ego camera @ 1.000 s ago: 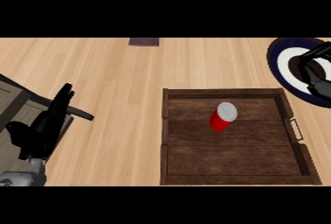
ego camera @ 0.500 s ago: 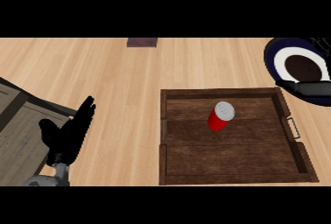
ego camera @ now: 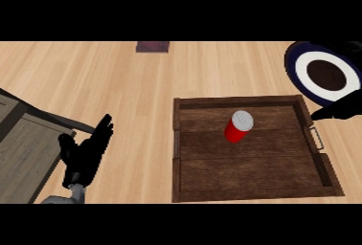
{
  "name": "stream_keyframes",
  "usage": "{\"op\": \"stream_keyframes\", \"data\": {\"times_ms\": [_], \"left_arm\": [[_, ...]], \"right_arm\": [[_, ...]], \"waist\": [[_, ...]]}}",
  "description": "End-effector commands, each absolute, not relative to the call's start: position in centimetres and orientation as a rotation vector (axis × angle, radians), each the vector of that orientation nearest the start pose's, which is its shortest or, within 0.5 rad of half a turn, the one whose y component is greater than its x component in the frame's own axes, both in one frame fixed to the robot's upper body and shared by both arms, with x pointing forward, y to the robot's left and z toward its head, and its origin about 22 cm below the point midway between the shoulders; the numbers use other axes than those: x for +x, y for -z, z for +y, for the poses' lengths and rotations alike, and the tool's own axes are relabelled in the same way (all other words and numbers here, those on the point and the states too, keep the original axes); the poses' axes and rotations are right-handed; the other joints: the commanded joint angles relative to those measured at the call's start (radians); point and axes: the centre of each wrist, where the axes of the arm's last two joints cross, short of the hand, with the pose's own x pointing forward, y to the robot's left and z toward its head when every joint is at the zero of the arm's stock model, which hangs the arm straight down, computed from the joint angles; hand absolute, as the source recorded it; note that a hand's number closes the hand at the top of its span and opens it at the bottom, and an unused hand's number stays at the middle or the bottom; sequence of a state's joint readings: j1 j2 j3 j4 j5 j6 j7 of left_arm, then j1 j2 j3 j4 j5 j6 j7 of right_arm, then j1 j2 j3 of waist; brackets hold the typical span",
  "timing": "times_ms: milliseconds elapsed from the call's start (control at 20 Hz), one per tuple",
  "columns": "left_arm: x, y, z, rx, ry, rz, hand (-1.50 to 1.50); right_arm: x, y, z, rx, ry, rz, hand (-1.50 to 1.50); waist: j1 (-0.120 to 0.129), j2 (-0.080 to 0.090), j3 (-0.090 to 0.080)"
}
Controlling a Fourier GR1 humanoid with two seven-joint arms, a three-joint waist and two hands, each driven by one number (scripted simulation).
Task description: Pick the can from the tray and place it in the plate
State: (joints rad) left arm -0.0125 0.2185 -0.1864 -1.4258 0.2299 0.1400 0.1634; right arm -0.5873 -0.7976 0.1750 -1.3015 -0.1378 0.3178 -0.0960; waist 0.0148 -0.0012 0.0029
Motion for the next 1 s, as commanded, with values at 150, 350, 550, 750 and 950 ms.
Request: {"op": "stream_keyframes", "data": {"times_ms": [150, 350, 550, 750, 950], "left_arm": [[23.6, 4.3, 24.9, 0.006, 0.015, -1.178, 0.00], [24.3, 4.1, 25.1, 0.025, 0.007, -1.178, 0.00], [24.2, 3.3, 25.0, 0.002, -0.005, -1.189, 0.00], [23.0, 4.0, 22.9, -0.006, 0.002, -1.190, 0.00], [24.3, 5.0, 24.4, 0.007, 0.003, -1.171, 0.00]], "right_arm": [[35.3, -19.0, -29.5, -0.334, -1.148, -1.537, -1.50], [34.8, -18.7, -25.5, -0.322, -1.196, -1.503, -1.50], [33.7, -16.1, -22.2, -0.374, -1.195, -1.480, -1.50], [32.4, -14.1, -20.2, -0.369, -1.243, -1.395, -1.50], [31.8, -13.8, -21.3, -0.318, -1.264, -1.354, -1.50]], "waist": [[-0.009, 0.002, -0.004], [-0.011, 0.002, -0.004], [-0.011, 0.001, -0.003], [-0.012, 0.000, -0.003], [-0.017, 0.001, -0.003]]}}
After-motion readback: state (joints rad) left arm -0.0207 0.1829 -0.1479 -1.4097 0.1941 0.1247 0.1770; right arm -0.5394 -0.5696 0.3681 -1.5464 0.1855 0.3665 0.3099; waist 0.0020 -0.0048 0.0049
